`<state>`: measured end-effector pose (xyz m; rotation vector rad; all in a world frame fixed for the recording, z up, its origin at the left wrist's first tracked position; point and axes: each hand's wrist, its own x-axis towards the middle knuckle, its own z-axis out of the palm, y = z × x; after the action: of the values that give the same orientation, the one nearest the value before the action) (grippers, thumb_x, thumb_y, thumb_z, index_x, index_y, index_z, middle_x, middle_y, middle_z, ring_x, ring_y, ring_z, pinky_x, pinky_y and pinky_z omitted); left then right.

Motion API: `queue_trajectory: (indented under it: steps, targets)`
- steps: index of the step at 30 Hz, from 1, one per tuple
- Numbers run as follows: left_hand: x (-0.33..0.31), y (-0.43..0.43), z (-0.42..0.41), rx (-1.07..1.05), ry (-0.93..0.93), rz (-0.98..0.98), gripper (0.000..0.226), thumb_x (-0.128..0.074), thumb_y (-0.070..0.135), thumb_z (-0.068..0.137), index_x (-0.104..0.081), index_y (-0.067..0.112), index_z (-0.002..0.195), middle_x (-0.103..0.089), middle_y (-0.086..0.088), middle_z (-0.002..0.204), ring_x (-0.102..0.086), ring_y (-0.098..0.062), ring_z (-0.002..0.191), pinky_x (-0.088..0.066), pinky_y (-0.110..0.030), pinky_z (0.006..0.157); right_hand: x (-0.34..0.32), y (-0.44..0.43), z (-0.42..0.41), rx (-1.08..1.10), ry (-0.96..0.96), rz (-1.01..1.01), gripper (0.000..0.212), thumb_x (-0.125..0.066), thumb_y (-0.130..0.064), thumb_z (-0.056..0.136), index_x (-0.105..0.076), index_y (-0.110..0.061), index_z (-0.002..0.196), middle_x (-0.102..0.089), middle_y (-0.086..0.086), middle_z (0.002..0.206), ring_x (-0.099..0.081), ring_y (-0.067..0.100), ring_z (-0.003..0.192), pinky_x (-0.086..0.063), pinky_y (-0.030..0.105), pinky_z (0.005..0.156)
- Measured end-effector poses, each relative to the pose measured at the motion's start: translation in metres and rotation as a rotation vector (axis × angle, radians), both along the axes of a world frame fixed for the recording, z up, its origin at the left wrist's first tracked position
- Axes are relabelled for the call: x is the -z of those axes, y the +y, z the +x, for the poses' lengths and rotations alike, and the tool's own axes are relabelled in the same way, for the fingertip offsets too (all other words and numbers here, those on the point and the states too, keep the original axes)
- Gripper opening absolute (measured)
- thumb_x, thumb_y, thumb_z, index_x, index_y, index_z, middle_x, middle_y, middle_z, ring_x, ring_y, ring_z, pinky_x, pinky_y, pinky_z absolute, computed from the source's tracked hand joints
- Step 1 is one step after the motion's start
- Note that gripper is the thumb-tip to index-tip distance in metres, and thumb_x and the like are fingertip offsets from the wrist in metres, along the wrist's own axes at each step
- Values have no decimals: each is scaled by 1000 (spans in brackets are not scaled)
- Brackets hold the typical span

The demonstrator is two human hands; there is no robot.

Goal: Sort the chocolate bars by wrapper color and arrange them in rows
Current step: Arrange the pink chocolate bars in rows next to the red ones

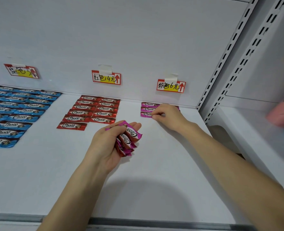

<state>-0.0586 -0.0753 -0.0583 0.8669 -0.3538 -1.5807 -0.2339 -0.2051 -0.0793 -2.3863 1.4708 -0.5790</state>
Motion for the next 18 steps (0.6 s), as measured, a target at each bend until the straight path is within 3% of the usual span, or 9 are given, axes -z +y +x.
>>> queue_trajectory:
  steps: [8, 15, 18]
  targets:
    - [1, 0, 0, 4, -7, -6, 25, -37, -9, 94, -56, 4, 103, -70, -18, 94, -72, -26, 80, -60, -35, 60, 1, -1, 1, 4, 25, -18, 17, -55, -14, 90, -71, -9, 95, -66, 7, 98, -53, 20, 94, -44, 40, 83]
    - [-1, 2, -1, 3, -31, -32, 23, -38, -6, 95, -57, 4, 105, -71, -13, 93, -72, -22, 73, -58, -35, 57, -1, 3, 1, 5, 16, -28, 18, -56, -16, 90, -69, -8, 100, -64, 8, 101, -53, 20, 97, -44, 40, 86]
    - [-2, 4, -1, 12, -42, -40, 25, -41, -3, 95, -58, 1, 113, -71, -12, 100, -72, -20, 77, -59, -34, 57, -7, 8, 2, 43, -55, -44, 20, -58, -17, 89, -68, -7, 103, -61, 7, 101, -53, 19, 96, -42, 33, 87]
